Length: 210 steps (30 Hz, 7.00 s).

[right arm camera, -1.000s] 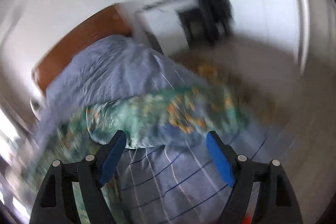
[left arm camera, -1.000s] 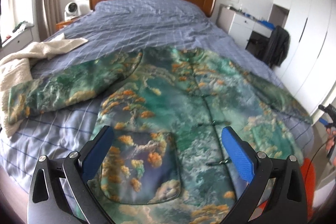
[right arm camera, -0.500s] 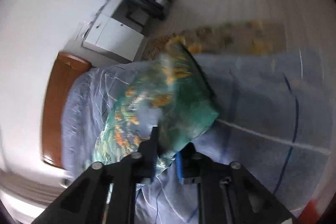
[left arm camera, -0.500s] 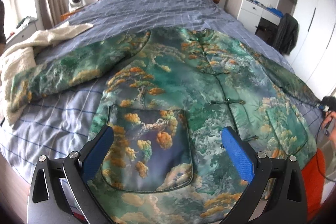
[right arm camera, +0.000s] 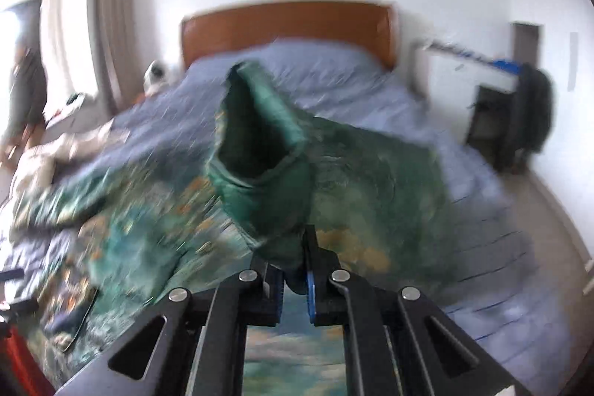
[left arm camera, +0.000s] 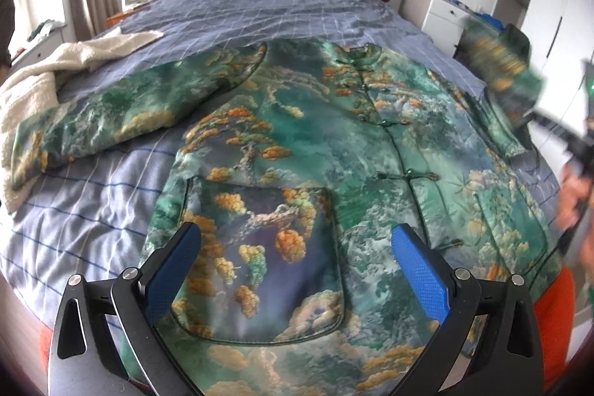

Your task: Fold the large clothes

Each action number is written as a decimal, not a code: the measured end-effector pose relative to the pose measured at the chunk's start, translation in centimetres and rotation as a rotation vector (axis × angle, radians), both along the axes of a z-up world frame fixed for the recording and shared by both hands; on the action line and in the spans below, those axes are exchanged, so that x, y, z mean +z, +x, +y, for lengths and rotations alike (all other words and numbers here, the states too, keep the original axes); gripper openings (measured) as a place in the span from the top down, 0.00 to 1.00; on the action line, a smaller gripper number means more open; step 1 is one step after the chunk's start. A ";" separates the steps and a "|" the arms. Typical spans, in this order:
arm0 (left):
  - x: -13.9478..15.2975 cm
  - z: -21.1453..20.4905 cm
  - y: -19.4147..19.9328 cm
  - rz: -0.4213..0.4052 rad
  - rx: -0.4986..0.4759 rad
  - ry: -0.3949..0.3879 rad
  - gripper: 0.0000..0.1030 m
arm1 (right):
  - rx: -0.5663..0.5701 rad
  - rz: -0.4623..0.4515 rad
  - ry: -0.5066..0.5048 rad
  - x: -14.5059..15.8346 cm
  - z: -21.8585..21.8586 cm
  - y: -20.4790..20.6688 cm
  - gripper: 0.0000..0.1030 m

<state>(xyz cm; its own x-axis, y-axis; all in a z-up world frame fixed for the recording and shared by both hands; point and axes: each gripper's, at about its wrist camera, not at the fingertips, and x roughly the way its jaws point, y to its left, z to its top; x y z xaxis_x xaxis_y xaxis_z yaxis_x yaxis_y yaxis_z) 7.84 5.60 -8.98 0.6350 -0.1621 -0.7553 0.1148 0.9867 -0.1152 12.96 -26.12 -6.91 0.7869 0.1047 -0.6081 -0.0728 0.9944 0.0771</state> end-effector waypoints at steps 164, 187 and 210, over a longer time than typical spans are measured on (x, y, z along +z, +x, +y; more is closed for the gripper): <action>-7.4 1.0 7.1 -0.089 0.032 0.187 0.24 | 0.121 0.492 0.724 -9.0 6.9 10.5 0.45; -4.1 1.6 6.1 -0.082 0.021 0.119 0.23 | 0.060 0.349 0.322 -8.9 4.9 18.0 0.47; -7.8 3.3 23.5 0.118 0.036 -0.080 0.65 | 0.210 0.355 0.247 -12.1 8.1 19.8 0.70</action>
<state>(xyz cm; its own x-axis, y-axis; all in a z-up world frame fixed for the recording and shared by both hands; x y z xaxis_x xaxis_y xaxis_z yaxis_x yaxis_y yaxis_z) 31.35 8.90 -16.74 0.5494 -0.2035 -0.8104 0.0608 0.9771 -0.2041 32.79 -17.99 -19.05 0.4818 0.4144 -0.7721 -0.1969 0.9098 0.3654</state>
